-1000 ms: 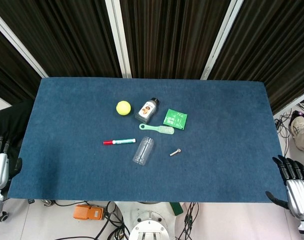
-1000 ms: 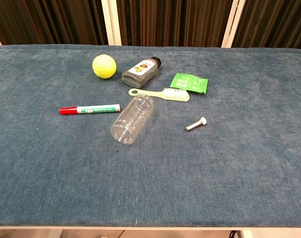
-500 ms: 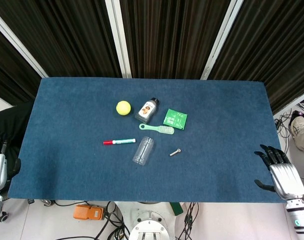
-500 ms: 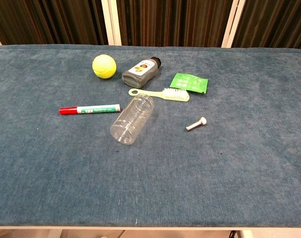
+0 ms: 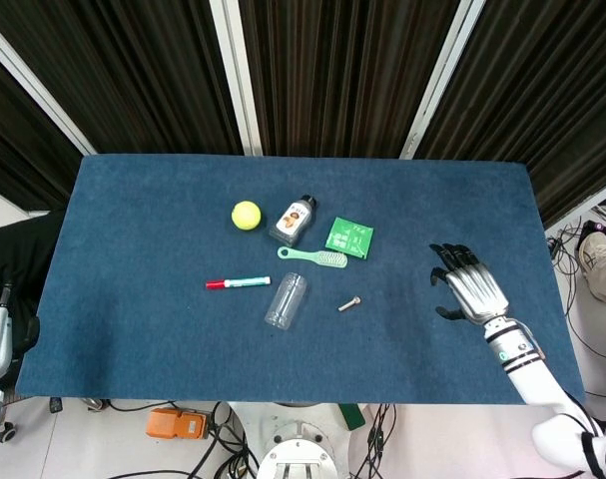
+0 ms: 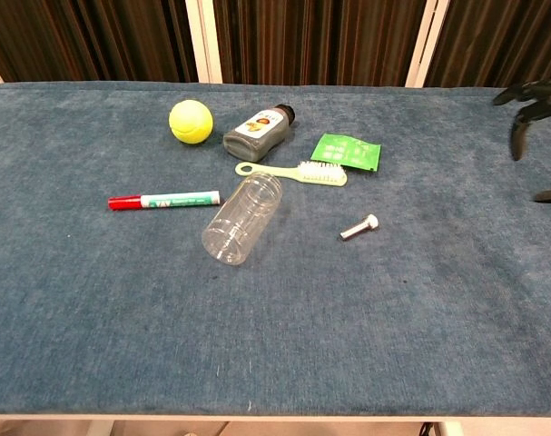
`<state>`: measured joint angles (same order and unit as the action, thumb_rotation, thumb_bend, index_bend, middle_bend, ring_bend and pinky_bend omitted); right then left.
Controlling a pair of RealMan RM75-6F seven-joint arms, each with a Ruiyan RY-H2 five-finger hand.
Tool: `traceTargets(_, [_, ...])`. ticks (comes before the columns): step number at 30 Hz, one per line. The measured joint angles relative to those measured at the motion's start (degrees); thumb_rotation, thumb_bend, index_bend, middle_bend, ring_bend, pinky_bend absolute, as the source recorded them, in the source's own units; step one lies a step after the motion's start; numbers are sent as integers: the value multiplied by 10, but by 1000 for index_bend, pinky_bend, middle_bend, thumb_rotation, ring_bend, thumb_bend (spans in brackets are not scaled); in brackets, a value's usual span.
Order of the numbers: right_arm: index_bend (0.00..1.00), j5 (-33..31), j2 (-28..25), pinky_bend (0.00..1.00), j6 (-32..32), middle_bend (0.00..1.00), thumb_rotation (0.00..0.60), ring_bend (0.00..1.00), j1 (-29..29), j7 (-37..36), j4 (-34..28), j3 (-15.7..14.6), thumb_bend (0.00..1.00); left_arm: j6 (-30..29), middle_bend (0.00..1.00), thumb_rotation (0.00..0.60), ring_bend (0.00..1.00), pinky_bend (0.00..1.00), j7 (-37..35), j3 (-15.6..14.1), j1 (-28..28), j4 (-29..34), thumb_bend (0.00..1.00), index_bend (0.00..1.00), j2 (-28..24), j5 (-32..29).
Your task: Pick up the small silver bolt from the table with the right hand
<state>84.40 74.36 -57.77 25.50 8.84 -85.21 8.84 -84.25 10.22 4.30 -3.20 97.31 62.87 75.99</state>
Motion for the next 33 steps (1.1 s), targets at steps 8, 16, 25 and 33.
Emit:
traceTargets(8, [589,-12,57,151,22,140,600,136,40,20,25,1,398,4,27,600,33,71,-1,1,-1,0,395,115,0,-4])
traceTargets(16, [575,-25,99,151,51,140,600,136,71,49,37,-8,424,7,27,600,35,71,-2,1,-3,0,395,115,-2,-5])
traceTargets(25, [492,-55,139,151,77,141,600,136,101,62,66,-8,452,9,27,600,35,71,-2,1,-3,0,395,115,-2,-7])
traceTargets(33, [499,-59,163,153,81,140,600,136,124,70,69,-6,453,9,27,600,36,71,-3,0,-3,-1,395,115,-2,-6])
